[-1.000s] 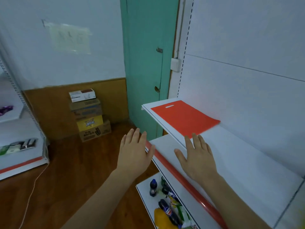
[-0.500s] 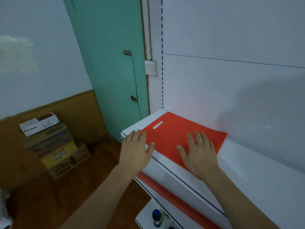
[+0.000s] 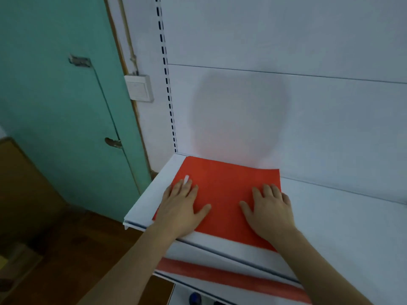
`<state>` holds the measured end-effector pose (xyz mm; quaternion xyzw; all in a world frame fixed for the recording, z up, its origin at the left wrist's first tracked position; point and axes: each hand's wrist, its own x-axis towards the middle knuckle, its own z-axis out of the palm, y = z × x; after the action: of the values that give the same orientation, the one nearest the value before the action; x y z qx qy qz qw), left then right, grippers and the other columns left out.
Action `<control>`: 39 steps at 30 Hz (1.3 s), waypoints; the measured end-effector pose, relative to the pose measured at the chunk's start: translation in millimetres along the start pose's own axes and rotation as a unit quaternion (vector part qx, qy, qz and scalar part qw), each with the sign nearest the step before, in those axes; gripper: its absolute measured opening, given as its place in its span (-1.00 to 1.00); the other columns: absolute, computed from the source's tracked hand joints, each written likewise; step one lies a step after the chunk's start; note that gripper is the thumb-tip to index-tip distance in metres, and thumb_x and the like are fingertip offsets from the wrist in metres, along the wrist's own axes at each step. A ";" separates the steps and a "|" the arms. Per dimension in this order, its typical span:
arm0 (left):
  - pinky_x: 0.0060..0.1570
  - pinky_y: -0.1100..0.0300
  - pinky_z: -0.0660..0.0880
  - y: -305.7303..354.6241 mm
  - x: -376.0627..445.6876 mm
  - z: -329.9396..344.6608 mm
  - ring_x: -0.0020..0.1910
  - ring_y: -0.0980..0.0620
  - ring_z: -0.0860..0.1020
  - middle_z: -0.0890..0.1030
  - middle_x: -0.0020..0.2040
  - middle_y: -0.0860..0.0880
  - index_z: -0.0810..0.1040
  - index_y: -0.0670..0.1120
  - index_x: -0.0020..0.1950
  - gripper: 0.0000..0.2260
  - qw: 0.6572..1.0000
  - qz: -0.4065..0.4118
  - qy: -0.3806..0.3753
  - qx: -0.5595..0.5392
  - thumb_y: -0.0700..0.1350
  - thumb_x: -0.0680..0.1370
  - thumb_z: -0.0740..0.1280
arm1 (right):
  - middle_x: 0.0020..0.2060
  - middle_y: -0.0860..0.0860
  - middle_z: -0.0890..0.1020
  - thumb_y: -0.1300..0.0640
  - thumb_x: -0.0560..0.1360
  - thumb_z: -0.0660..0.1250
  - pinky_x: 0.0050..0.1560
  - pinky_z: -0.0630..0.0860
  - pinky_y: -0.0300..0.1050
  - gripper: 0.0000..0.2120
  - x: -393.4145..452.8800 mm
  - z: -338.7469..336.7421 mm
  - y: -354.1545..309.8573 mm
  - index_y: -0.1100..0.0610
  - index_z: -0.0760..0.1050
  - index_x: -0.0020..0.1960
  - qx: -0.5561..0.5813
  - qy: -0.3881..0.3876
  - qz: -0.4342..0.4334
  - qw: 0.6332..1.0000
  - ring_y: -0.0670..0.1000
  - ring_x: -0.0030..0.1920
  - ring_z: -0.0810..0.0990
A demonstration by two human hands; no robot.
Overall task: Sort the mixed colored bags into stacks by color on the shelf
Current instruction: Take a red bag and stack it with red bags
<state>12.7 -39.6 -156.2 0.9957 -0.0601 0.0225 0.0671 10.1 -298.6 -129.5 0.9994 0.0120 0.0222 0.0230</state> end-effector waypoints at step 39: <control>-0.23 0.09 0.41 -18.3 33.7 -29.5 -0.14 -0.08 0.57 0.61 -0.08 -0.06 0.50 -0.05 -0.05 -0.75 0.968 -0.151 -0.003 -0.203 0.13 0.58 0.37 | -0.20 0.02 0.63 0.03 0.47 0.45 -0.14 0.52 -0.03 -0.85 -1.3 -11.2 29.5 0.08 0.55 -0.08 0.255 -0.009 0.262 0.931 0.15 -0.13 0.60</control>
<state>47.3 -21.5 -127.5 0.9588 0.0870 -0.0031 0.2703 9.0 -327.6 -117.0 0.9394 -0.2448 0.0151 -0.2395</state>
